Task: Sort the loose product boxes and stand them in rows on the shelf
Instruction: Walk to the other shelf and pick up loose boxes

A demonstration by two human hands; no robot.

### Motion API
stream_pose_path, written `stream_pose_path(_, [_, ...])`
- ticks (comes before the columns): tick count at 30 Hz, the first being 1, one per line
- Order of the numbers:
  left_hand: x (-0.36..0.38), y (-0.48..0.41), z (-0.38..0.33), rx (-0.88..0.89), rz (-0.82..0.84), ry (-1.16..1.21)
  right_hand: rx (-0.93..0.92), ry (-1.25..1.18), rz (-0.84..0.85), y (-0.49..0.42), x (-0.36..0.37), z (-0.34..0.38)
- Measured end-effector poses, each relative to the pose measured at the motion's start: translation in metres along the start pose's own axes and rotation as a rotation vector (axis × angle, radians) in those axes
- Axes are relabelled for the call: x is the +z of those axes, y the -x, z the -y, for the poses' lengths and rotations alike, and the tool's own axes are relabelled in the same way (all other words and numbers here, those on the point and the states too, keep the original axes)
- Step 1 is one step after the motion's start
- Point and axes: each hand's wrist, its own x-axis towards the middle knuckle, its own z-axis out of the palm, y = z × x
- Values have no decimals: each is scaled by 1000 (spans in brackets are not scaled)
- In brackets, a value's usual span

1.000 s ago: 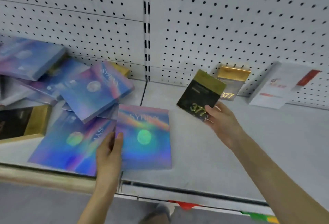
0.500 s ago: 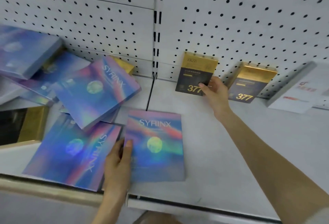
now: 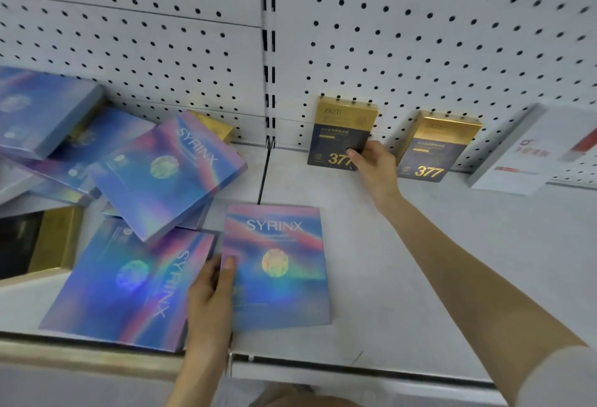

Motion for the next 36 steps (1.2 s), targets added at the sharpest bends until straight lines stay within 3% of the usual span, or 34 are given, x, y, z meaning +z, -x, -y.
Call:
stream_pose_path(4, [1, 1, -3, -75, -30, 105, 38, 21, 24, 3, -2, 4])
stream_pose_path(10, [16, 3, -9, -140, 46, 198, 229, -160, -25, 44, -33, 15])
stream_pose_path(16, [87, 15, -30, -96, 310, 267, 326, -278, 257, 136, -92, 3])
stream_pose_path(24, [197, 55, -53, 14, 637, 104, 263, -395, -45, 159, -208, -23])
stream_pose_path(30, [293, 9, -67, 432, 491, -228, 223, -465, -151, 169, -297, -70])
stream_pose_path(36, [336, -9, -67, 419, 233, -255, 199, -428, -18, 136, -389, -97])
